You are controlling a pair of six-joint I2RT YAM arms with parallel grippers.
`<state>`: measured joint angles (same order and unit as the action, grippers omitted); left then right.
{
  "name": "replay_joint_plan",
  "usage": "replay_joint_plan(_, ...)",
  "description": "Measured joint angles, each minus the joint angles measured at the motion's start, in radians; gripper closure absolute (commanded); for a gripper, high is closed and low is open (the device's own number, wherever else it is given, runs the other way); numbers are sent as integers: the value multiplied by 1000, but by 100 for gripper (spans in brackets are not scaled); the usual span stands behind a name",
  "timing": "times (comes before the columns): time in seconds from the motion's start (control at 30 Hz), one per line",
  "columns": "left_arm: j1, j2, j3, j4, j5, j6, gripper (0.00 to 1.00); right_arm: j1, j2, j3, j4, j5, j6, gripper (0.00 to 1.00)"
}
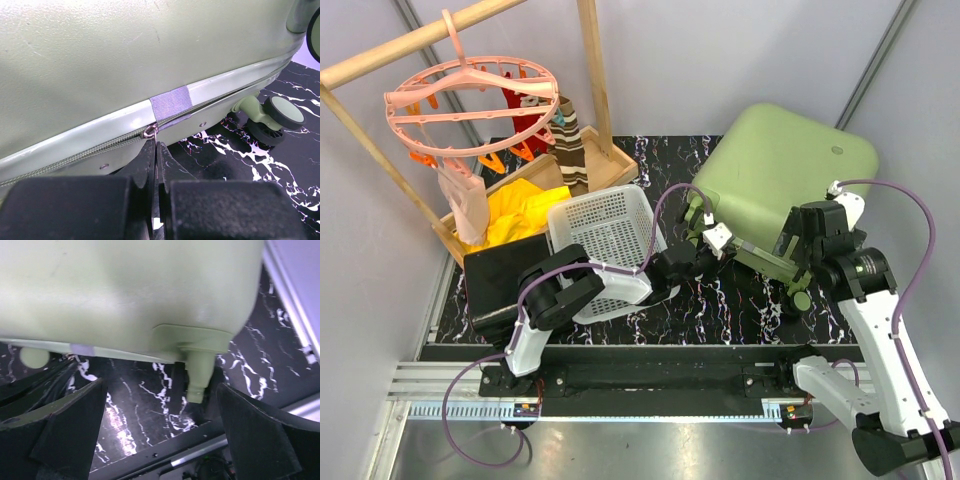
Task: Open, take out, and arrange the luggage
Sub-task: Unzip the luggage
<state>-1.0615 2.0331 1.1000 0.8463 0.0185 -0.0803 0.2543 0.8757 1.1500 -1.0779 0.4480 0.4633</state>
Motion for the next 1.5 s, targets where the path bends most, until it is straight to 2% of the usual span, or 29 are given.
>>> replay_joint_plan(0.3,0,0,0,-2,0,0,100,-74,155,76,-70,29,-58,0)
replay_joint_plan(0.47,2,0,0,-1,3,-9,100,-98,172,98,-116,16,-78,4)
replay_joint_plan(0.83,23,0,0,0,55,-31,100,-125,292,101,-125,-65,-115,31)
replay_joint_plan(0.97,30,0,-1,0,70,-34,100,-132,304,90,-130,-64,-124,37)
replay_joint_plan(1.03,32,0,-2,0,76,-34,100,-134,304,90,-128,-61,-125,44)
replay_joint_plan(1.07,32,0,-2,0,77,-34,100,-136,303,89,-127,-60,-125,53)
replay_joint_plan(1.13,34,0,-2,0,81,-34,100,-140,300,83,-122,-58,-126,65)
replay_joint_plan(1.17,34,0,-2,0,82,-34,100,-141,296,77,-115,-60,-126,76)
replay_joint_plan(1.3,36,0,-3,0,85,-34,100,-144,283,45,-80,-70,-123,94)
replay_joint_plan(1.4,38,0,-3,0,84,-34,100,-146,278,35,-67,-82,-118,100)
replay_joint_plan(1.5,44,0,-3,0,83,-34,100,-152,271,30,-48,-113,-103,100)
